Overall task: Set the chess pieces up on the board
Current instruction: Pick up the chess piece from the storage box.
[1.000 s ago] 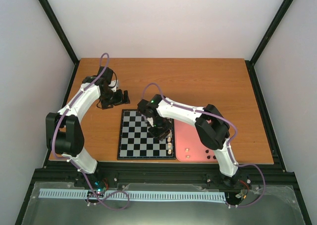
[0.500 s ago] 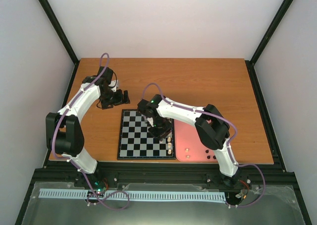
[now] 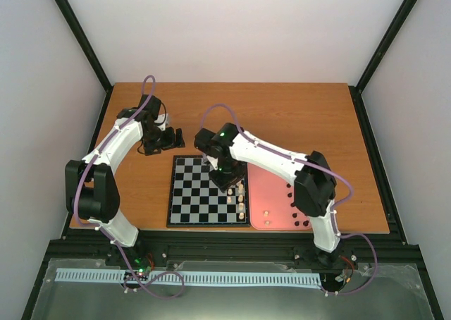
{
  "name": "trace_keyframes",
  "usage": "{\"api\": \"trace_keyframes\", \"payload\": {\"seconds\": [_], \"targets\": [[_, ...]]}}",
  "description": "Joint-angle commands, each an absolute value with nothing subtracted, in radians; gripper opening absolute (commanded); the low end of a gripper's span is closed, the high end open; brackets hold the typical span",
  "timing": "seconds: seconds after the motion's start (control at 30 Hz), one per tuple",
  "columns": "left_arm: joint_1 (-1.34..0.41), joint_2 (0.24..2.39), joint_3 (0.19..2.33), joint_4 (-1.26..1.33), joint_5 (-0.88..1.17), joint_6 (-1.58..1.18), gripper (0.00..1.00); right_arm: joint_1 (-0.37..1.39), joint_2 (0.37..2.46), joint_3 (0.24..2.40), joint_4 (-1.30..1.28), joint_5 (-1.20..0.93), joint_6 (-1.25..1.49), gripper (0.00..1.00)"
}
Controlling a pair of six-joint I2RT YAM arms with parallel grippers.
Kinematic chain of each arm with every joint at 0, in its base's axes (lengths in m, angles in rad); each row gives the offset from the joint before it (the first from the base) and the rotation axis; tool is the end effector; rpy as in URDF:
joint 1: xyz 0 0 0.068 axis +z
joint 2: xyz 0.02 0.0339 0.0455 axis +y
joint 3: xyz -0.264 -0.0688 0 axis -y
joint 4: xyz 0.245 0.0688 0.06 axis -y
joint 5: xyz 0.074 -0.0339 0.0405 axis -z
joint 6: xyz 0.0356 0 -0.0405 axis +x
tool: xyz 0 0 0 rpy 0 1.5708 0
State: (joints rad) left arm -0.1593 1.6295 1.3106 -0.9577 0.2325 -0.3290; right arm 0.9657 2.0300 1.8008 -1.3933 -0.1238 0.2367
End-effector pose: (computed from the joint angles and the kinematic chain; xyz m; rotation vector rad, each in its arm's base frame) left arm 0.3131 -0.0586 0.2532 -0.1945 2.8756 -0.4298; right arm 0.2146 0.3180 0.2437 1.0745 -2.8299 -0.1104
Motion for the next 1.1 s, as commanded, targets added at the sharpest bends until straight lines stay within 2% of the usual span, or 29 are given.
{"api": "trace_keyframes", "payload": {"seconds": [0.0,0.13,0.4,0.7,1.07], "targets": [[-0.165,1.622,1.319,-0.947,0.239,-0.339,1.00,0.975,1.919,1.802,-1.474,-0.029,0.309,0.46],[-0.164,1.621,1.317,-0.944,0.242,-0.341,1.00,0.943,1.806,1.640,-1.431,0.010,0.390,0.50],[-0.165,1.618,1.312,-0.940,0.244,-0.344,1.00,0.813,1.592,1.212,-1.221,-0.155,0.461,0.51],[-0.165,1.618,1.317,-0.949,0.239,-0.341,1.00,0.797,1.643,1.055,-1.065,-0.224,0.439,0.51],[-0.166,1.619,1.317,-0.952,0.238,-0.340,1.00,0.771,1.655,0.964,-1.023,-0.183,0.452,0.49]]}}
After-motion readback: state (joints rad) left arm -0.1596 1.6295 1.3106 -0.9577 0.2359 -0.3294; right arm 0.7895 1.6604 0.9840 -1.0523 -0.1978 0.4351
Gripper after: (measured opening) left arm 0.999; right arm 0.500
